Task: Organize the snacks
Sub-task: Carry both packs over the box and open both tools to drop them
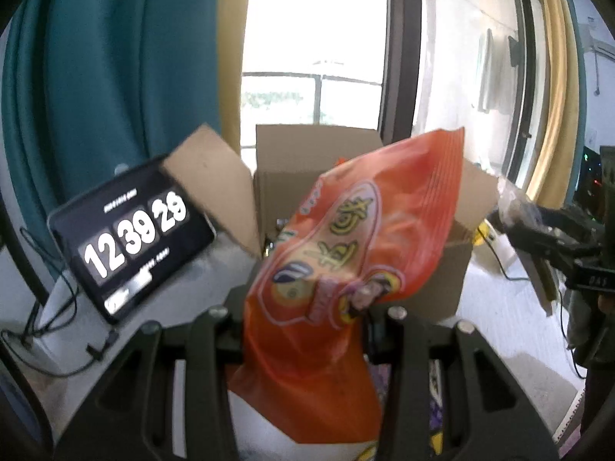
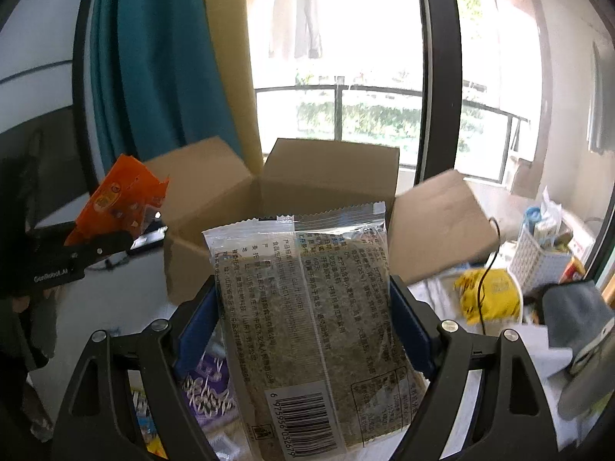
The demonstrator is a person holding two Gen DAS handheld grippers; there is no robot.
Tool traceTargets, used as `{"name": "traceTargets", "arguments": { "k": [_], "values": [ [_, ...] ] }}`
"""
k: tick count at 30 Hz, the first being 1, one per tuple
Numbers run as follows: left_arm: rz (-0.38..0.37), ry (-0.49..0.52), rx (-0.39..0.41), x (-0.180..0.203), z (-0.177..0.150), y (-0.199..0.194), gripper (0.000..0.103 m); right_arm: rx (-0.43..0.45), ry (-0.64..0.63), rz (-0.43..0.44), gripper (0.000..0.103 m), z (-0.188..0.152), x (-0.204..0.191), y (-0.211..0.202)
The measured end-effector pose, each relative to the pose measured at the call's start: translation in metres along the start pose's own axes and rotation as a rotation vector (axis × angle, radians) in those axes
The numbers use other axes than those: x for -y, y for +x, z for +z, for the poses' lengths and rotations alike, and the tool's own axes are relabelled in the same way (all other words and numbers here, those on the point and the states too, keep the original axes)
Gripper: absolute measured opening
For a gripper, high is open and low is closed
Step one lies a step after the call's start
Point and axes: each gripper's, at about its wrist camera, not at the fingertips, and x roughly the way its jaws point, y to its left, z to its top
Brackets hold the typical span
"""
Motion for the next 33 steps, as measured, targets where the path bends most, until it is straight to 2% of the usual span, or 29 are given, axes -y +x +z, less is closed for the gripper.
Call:
{"name": "traceTargets", "arguments": {
  "k": [17, 33],
  "values": [
    [0.001, 0.001, 0.093, -0.009, 0.051, 0.034, 0.042, 0.097, -0.015, -0.029, 0.085, 0.06, 0.004, 0.029],
    [-0.024, -0.042, 0.054, -0.013, 0.067, 0.088, 0.044, 0.113, 0.011, -0.038, 0.085, 0.076, 0.019, 0.069]
  ]
}}
